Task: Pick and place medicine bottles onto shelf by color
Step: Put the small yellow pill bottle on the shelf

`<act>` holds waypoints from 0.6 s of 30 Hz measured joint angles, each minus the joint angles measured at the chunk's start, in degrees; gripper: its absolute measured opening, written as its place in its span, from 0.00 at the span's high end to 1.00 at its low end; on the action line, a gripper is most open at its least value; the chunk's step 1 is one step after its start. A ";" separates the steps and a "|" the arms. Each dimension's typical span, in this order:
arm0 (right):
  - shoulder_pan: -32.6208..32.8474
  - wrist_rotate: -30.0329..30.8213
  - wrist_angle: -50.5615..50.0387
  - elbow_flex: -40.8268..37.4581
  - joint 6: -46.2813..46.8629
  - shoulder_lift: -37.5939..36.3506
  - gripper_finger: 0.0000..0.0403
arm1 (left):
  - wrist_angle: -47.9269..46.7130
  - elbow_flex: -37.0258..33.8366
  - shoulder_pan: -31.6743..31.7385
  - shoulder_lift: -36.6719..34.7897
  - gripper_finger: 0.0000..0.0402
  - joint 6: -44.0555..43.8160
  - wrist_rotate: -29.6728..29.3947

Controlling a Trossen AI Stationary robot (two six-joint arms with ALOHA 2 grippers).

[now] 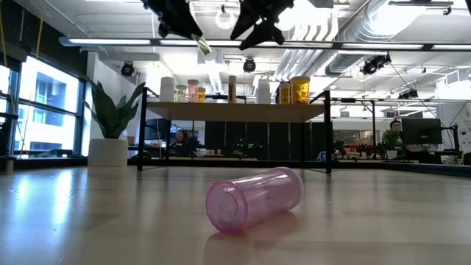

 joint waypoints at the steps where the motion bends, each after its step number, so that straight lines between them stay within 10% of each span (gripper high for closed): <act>1: -0.48 0.00 -0.35 0.00 -0.12 0.00 0.53 | -1.57 1.15 0.02 1.23 0.71 0.02 0.00; 18: -6.89 0.00 -1.92 0.00 -1.50 0.00 0.53 | -12.39 15.83 -0.07 16.29 0.71 -1.14 0.22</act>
